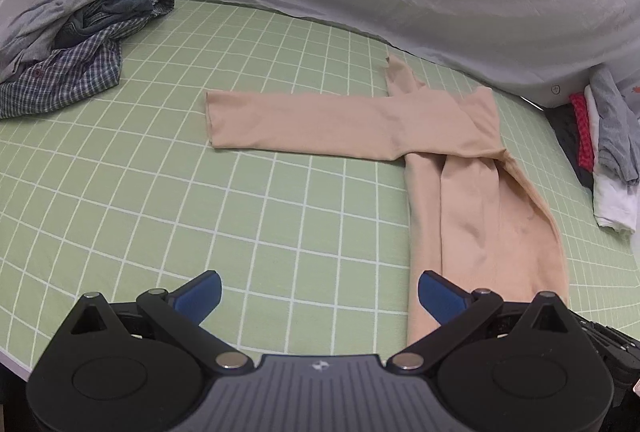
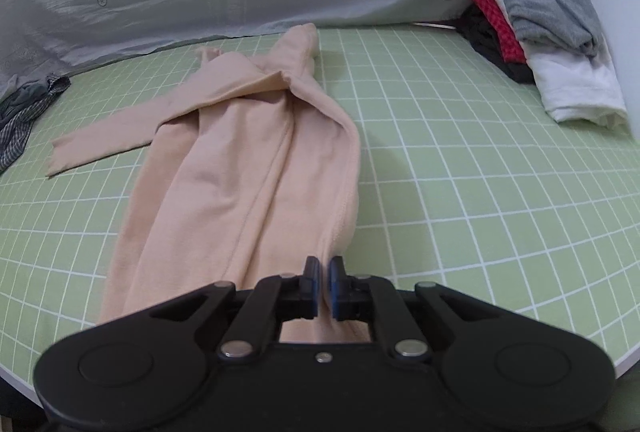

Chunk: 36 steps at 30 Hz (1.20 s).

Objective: Fold clothes
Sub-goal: 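Pinch the sweater edge with the right gripper and straighten the folded side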

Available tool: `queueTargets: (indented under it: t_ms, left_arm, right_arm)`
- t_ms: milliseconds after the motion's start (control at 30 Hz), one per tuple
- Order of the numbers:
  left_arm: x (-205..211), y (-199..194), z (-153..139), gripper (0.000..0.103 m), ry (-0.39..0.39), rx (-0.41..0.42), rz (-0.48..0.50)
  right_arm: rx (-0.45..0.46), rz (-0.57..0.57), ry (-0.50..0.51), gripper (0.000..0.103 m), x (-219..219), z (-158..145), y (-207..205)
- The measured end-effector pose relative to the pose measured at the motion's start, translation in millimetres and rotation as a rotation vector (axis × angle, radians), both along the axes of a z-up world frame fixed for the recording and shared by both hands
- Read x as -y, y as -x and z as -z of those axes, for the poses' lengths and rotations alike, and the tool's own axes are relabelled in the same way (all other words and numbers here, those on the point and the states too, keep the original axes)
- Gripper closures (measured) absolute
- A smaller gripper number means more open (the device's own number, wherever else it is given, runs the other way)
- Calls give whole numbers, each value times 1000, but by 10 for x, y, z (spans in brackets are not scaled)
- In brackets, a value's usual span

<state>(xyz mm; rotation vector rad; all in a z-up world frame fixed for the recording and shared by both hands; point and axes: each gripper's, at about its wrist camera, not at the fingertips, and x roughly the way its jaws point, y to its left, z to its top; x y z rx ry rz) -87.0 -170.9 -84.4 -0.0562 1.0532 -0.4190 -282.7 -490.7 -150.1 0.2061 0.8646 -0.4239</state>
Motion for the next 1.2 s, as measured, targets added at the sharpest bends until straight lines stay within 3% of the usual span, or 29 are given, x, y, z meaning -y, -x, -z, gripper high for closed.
queueTargets:
  t_ms: [133, 400, 600, 667, 733, 800, 867, 1000, 1200]
  left_arm:
    - [-170, -203, 0, 0, 7, 5, 33]
    - [-485, -472, 62, 0, -29, 14, 111]
    - [-646, -553, 146, 0, -40, -5, 134]
    - [-651, -558, 150, 0, -33, -7, 140]
    - [-641, -542, 147, 0, -25, -5, 151]
    - [-615, -503, 153, 0, -27, 0, 163]
    - [-590, -456, 167, 0, -33, 0, 172]
    - [-585, -376, 193, 0, -33, -9, 163]
    - [-589, -307, 208, 0, -43, -24, 107]
  right_arm:
    - [-7, -34, 50, 97, -350, -33, -184]
    - [-37, 71, -58, 95, -740, 238, -404]
    - [-11, 139, -98, 78, -890, 268, -393]
    - [11, 145, -110, 78, -923, 234, -375]
    - [53, 162, -73, 73, -956, 151, -328]
    - [104, 224, -31, 64, -899, 54, -242]
    - [121, 306, -27, 62, -756, 6, -154]
    - [29, 385, -12, 61, -513, 132, -57]
    - [-61, 273, -13, 55, -605, 340, -122]
